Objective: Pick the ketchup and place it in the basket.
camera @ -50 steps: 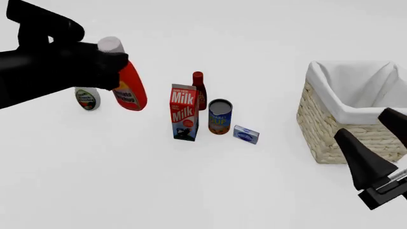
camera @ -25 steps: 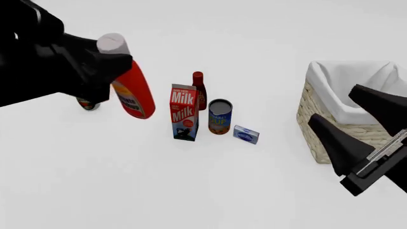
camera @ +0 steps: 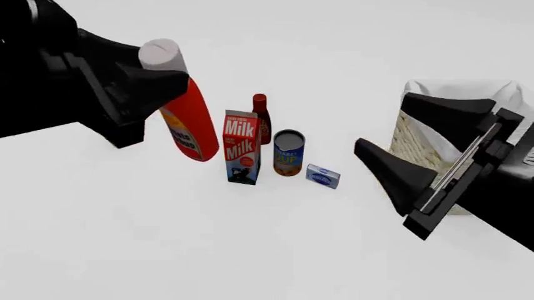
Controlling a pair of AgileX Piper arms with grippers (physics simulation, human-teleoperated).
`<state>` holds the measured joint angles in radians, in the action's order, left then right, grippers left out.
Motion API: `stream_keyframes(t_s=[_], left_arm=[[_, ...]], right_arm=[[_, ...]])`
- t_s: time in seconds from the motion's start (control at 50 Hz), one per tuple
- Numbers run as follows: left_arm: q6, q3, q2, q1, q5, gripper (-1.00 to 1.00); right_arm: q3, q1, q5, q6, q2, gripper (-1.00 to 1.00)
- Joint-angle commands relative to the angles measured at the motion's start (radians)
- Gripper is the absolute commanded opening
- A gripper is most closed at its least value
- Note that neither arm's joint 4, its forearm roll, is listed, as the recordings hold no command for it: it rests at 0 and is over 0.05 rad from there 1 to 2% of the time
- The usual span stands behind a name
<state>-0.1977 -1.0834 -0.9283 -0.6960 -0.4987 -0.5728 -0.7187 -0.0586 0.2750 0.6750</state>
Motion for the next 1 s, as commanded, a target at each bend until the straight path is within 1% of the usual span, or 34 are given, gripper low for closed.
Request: stream_keyframes(t_s=[0.02,0.1,0.18,0.44,0.54,0.56,0.6,0.68,0.7,0.84,1.0], left_arm=[[-0.02,-0.018,0.002,-0.045,-0.011,-1.0],[-0.025,-0.022,0.003,-0.058,-0.016,-1.0],[-0.025,-0.027,0.004,-0.06,-0.02,-1.0],[-0.023,-0.017,0.007,-0.082,-0.015,-1.0],[-0.024,-0.015,0.007,-0.088,-0.015,-1.0],[-0.024,-0.015,0.007,-0.089,-0.015,-1.0],[-0.023,-0.015,0.008,-0.091,-0.016,-1.0],[-0.024,-0.013,0.011,-0.097,-0.018,-1.0],[-0.025,-0.013,0.011,-0.094,-0.017,-1.0],[-0.022,-0.011,0.012,-0.1,-0.016,-1.0],[-0.018,-0.015,0.017,-0.112,-0.025,-1.0]], right_arm=[[-0.066,-0.069,0.02,0.015,0.076,1.0],[-0.079,-0.115,0.02,0.013,0.107,1.0],[-0.088,-0.132,0.017,0.007,0.119,1.0],[-0.156,-0.238,0.036,0.003,0.19,1.0],[-0.165,-0.259,0.028,0.004,0.214,1.0],[-0.166,-0.263,0.026,0.007,0.221,1.0],[-0.167,-0.27,0.021,0.03,0.234,1.0],[-0.178,-0.275,0.02,0.03,0.246,1.0],[-0.182,-0.276,0.018,0.039,0.251,1.0],[-0.208,-0.303,0.016,0.037,0.287,1.0],[-0.224,-0.303,0.002,0.047,0.323,1.0]])
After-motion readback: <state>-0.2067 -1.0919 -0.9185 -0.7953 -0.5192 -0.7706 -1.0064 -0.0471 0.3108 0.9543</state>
